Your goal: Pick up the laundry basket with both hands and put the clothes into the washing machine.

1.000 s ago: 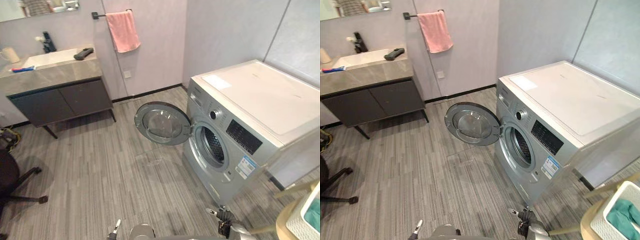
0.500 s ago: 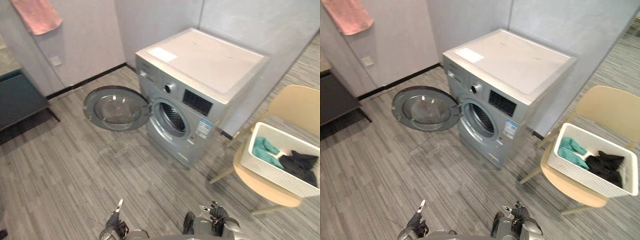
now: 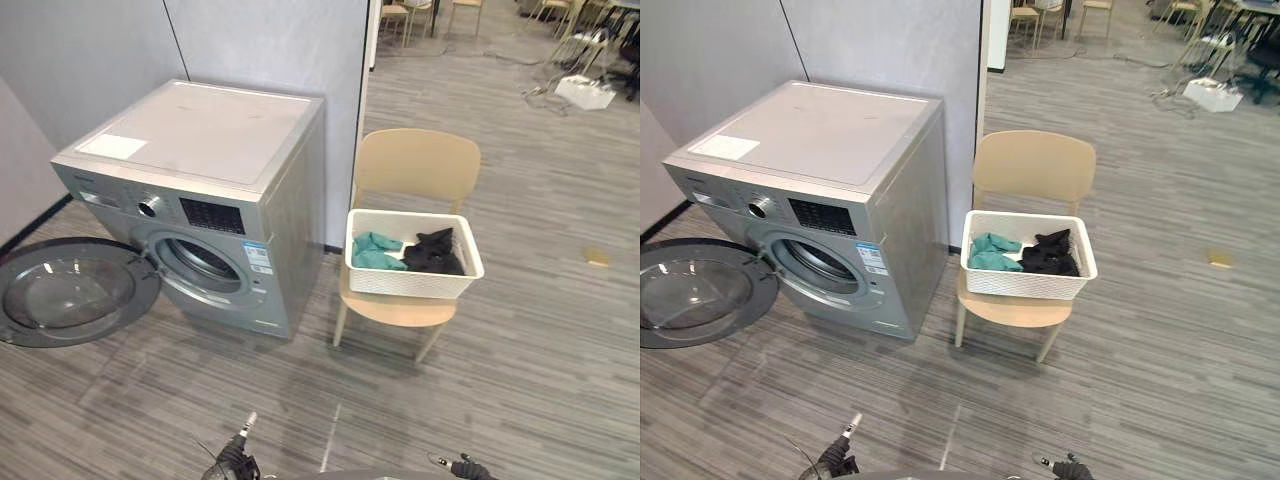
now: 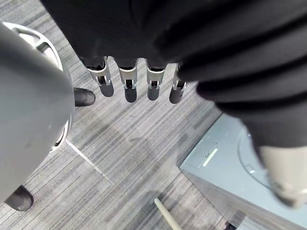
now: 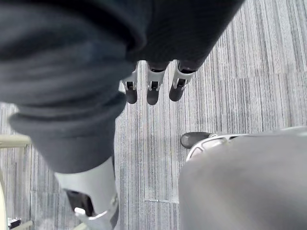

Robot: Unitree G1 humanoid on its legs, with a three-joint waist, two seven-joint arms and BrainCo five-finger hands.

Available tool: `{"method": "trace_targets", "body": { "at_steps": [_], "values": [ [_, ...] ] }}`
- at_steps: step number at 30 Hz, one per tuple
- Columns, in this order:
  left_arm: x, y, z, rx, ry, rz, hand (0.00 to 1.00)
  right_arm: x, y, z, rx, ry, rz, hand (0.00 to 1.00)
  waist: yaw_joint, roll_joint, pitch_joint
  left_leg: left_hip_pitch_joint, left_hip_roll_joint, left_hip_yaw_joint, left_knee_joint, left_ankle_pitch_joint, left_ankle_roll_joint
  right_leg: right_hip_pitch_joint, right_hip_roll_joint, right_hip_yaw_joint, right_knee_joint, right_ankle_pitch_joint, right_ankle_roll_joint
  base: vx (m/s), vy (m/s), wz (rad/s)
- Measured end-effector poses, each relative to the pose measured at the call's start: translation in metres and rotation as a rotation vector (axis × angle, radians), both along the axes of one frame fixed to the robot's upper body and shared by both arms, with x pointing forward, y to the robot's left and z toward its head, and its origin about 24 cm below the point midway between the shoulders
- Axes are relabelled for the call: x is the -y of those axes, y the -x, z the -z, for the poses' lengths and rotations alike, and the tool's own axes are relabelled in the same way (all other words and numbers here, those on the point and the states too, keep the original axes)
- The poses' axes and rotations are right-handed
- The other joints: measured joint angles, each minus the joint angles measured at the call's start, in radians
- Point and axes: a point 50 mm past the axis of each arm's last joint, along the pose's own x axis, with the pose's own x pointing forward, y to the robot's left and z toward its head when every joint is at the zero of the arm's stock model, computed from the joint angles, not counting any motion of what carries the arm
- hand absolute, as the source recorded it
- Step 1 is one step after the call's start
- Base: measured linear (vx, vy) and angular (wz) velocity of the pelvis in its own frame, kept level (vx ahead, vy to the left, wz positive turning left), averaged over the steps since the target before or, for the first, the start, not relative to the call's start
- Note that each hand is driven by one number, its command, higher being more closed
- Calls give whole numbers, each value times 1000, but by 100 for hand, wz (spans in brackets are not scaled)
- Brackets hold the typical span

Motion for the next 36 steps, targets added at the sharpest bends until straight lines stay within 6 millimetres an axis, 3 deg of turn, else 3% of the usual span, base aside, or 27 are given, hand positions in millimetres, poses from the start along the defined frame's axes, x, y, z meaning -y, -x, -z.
{"method": "trace_targets", "body": {
  "at_steps": [2, 3, 4, 6, 7, 8, 9, 11, 13, 19, 20, 21, 22, 23, 25, 27, 29, 30, 32, 33, 34, 35, 36],
  "values": [
    [-7, -3, -3, 20, -32, 6, 0, -3, -5, -1, 10, 1, -36, 0, 3, -10, 15, -55, 51, -32, 148, -8, 29, 0, 21, 25, 6, -8, -22, -98, -149, -34],
    [-8, -4, -4, 24, -45, 2, 0, 0, -7, -2, 17, 11, -47, 0, 5, -12, 18, -116, 63, -127, 253, -32, 63, 7, 33, 47, 8, -13, -43, -63, -117, -44],
    [-3, -3, -2, 17, -33, 14, 0, 6, -9, -3, 20, 30, -59, 0, 10, -5, 25, -151, -8, -264, 289, -90, 38, 9, 20, 73, 14, -15, -53, -41, -22, -53],
    [6, -4, -1, 16, -15, 43, 0, 20, -13, -7, 33, 67, -63, 0, 12, 29, 44, -161, -121, -329, 254, -127, 31, 5, 6, 112, 27, -13, -50, -13, 101, -64],
    [12, -1, 0, 7, -6, 72, 0, 28, -11, -8, 27, 88, -64, 0, 13, 60, 41, -151, -168, -309, 156, -134, 59, -3, 8, 132, 34, -11, -38, -18, 114, -64],
    [11, 2, 1, 0, -10, 81, 0, 26, -7, -7, 17, 83, -65, 0, 23, 59, 39, -118, -192, -297, 87, -150, 79, -16, 8, 155, 32, -11, -24, 2, 90, -47],
    [12, 1, 0, 4, -10, 81, 0, 23, -6, -6, 15, 76, -68, 0, 30, 53, 37, -113, -210, -298, 61, -148, 74, -18, 5, 170, 13, -2, -20, 78, 96, -41],
    [12, -2, -1, 27, 0, 26, 0, 13, -18, -7, 46, 69, -115, 0, 59, 50, 32, -119, -260, -347, 31, -150, 86, -27, -6, 215, -56, 55, -7, 139, 94, -53],
    [9, 4, 0, 12, 2, -16, 0, 5, -29, -8, 73, 53, -123, 0, 56, 47, 32, -125, -275, -364, 51, -145, 122, -24, -10, 225, -70, 65, -3, 134, 104, -28],
    [9, 3, 0, 15, -1, -25, 0, -26, -39, -7, 110, -12, -163, 0, 60, 29, 16, -32, -281, -295, -22, -160, 142, -5, -29, 256, -43, 43, 4, 87, 37, -26],
    [10, 1, 0, 19, -3, -15, 0, -26, -38, -7, 110, -16, -158, 0, 61, 25, 15, -21, -284, -291, -37, -167, 146, -27, -34, 260, 18, 11, 12, 25, 23, -32],
    [11, -1, -1, 22, -2, 2, 0, -22, -38, -7, 113, -7, -141, 0, 60, 24, 13, 7, -286, -272, -63, -176, 149, -126, -38, 276, 229, -57, 21, 22, 34, -37],
    [12, -2, -1, 24, -2, 9, 0, -21, -39, -8, 118, -4, -134, 0, 60, 20, 14, 18, -289, -262, -67, -178, 151, -186, -42, 282, 361, -80, 29, 16, 46, -30],
    [10, -3, -1, 22, -14, 38, 0, -20, -37, -8, 125, 2, -126, 0, 53, -5, 18, 42, -302, -248, -53, -185, 155, -319, -70, 297, 660, -79, 44, 86, 22, -6],
    [6, -5, -3, 29, -26, 45, 0, -20, -32, -8, 126, -8, -94, 0, 51, -25, 22, 81, -312, -252, -36, -207, 155, -381, -85, 314, 826, -25, 56, 159, -11, 6],
    [5, -8, -4, 38, -32, 47, 0, -23, -29, -7, 123, -19, -70, 0, 45, -33, 19, 116, -299, -270, -34, -220, 154, -401, -99, 306, 926, 6, 45, 191, -64, 28],
    [7, -12, -4, 47, -28, 52, 0, -20, -30, -7, 123, -19, -46, 0, 27, -27, 19, 138, -282, -309, -54, -214, 145, -401, -155, 228, 868, -95, 21, 246, -142, 54],
    [9, -12, -4, 47, -24, 46, 0, -19, -30, -7, 124, -15, -35, 0, 27, -21, 20, 142, -275, -319, -61, -212, 141, -401, -166, 214, 831, -110, 19, 288, -212, 41],
    [12, -10, -3, 40, -18, 49, 0, -13, -28, -7, 123, -9, 11, 0, 27, -2, 18, 152, -223, -343, -85, -203, 124, -391, -176, 199, 589, -106, 15, 259, -298, 28],
    [12, -10, -3, 39, -19, 53, 0, -13, -27, -7, 123, -10, 17, 0, 27, -1, 19, 156, -210, -350, -93, -200, 115, -383, -176, 200, 512, -89, 12, 260, -380, 25],
    [10, -9, -3, 37, -31, 64, 0, -15, -24, -6, 113, -18, 24, 0, 27, -13, 13, 168, -198, -367, -109, -194, 95, -356, -176, 202, 358, 3, 11, 281, -446, 33],
    [7, -7, -3, 34, -38, 55, 0, -17, -19, -4, 99, -30, 38, 0, 25, -36, 2, 181, -189, -391, -115, -204, 52, -335, -182, 202, 302, 89, 101, 271, -446, 25],
    [10, -5, -2, 28, -27, 45, 0, -15, -20, -4, 100, -25, 39, 0, 27, -5, 4, 190, -157, -402, -116, -207, 45, -329, -157, 187, 321, 76, 84, 226, -416, 24]
  ]
}}
